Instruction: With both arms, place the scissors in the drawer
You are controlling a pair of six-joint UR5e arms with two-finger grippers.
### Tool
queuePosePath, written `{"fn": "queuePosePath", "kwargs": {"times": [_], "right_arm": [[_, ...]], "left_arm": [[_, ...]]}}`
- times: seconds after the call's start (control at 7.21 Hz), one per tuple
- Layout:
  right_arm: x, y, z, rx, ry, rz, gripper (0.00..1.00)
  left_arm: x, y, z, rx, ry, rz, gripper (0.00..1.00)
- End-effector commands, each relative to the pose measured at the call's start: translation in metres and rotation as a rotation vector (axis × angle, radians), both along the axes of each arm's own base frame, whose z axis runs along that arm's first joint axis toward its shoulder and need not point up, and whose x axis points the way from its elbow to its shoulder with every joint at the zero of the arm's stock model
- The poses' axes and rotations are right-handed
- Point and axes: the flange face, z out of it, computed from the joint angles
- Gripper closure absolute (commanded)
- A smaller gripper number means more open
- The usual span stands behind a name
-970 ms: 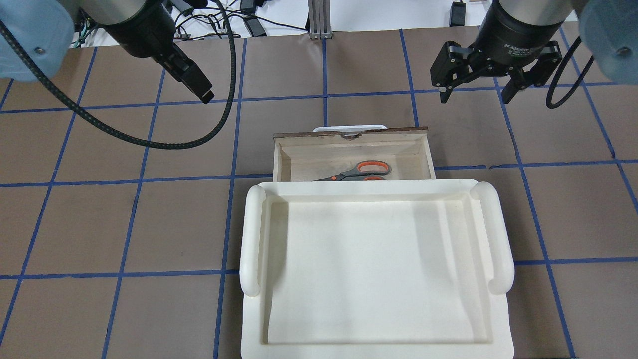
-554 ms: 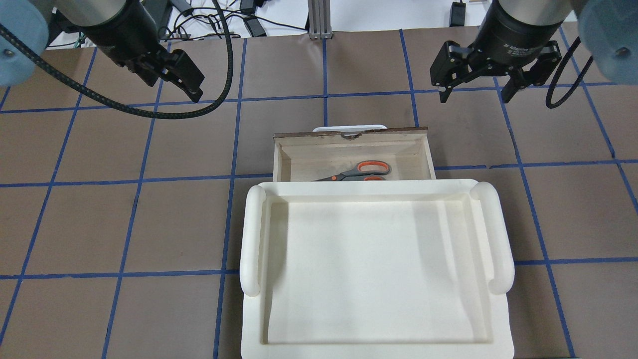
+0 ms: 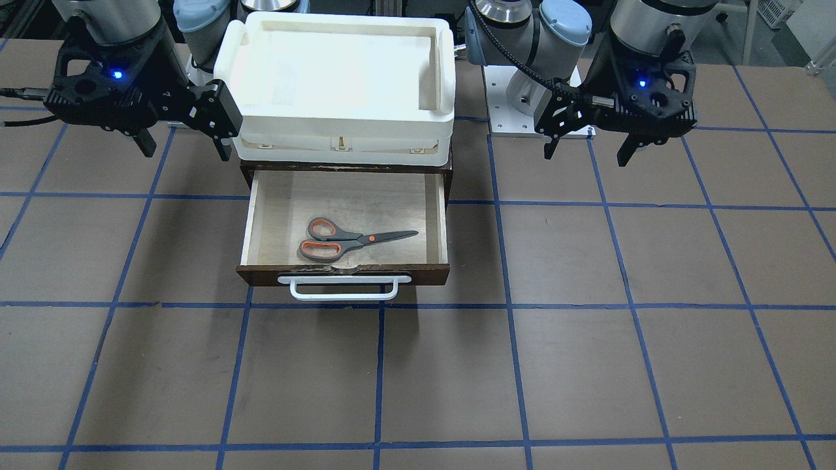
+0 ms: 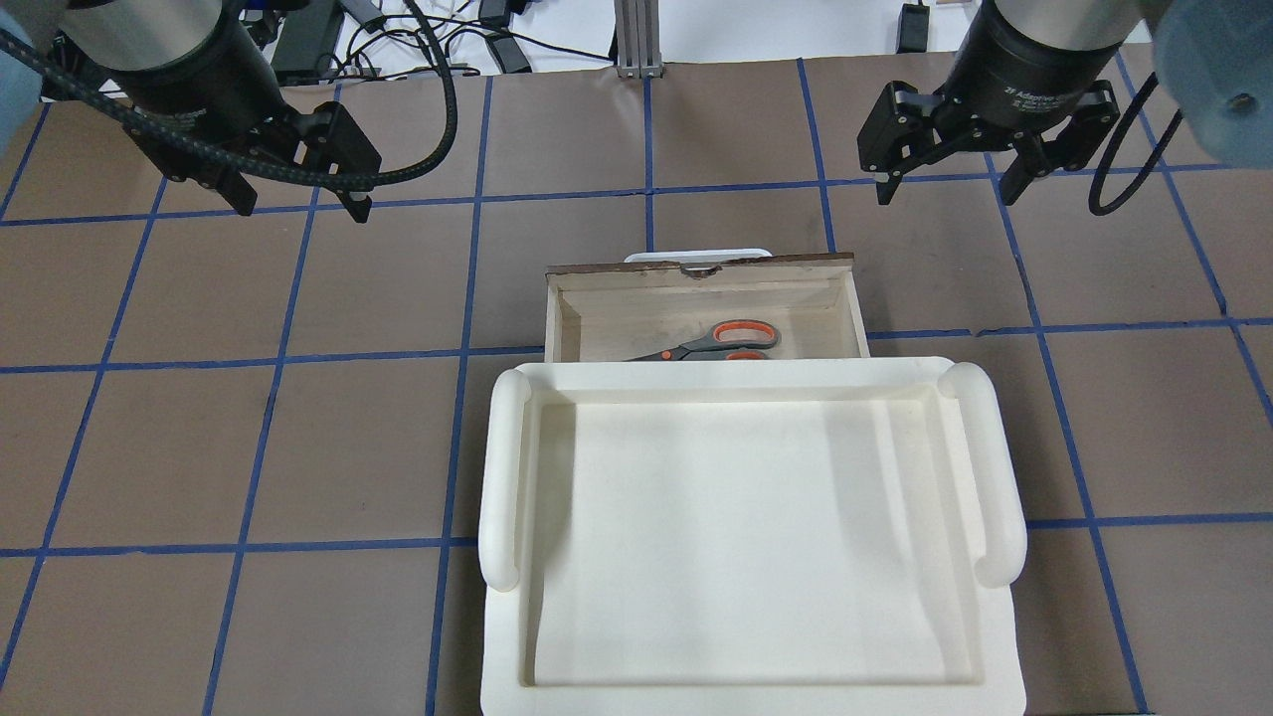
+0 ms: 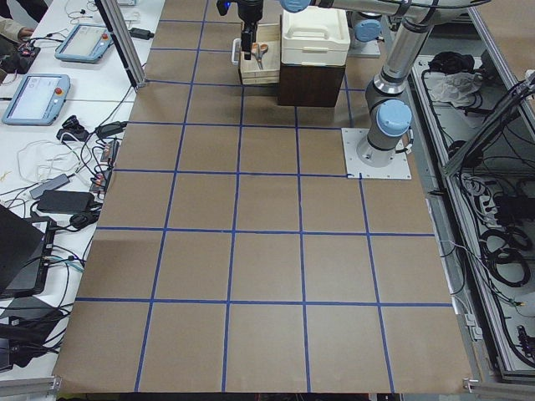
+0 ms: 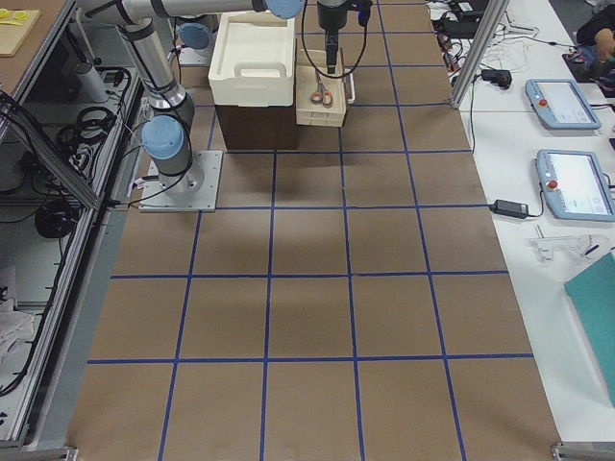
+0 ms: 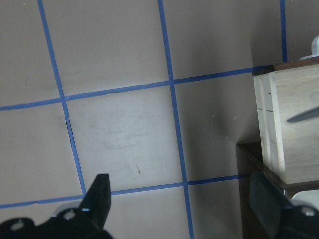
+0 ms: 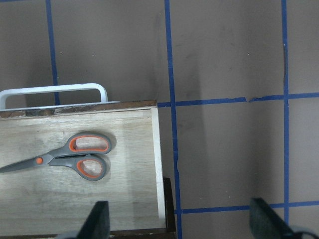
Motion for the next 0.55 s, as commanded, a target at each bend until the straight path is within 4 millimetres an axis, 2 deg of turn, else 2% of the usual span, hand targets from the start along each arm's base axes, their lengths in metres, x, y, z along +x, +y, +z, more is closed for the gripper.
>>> {"fn": "queuePosePath", "kwargs": {"times": [0.0,0.42], "right_arm": [[0.0000,0.0000,0.0000,0.000,0.000,0.001,0.00],[0.0002,0.0000,0.0000,0.000,-0.002,0.001,0.00]], "left_arm": [[0.0007,0.0091,0.0036,0.000,0.003,0.064,0.00],[-0.0016,0.0139,0.0060,-0.008,-0.003,0.056,0.00]]}}
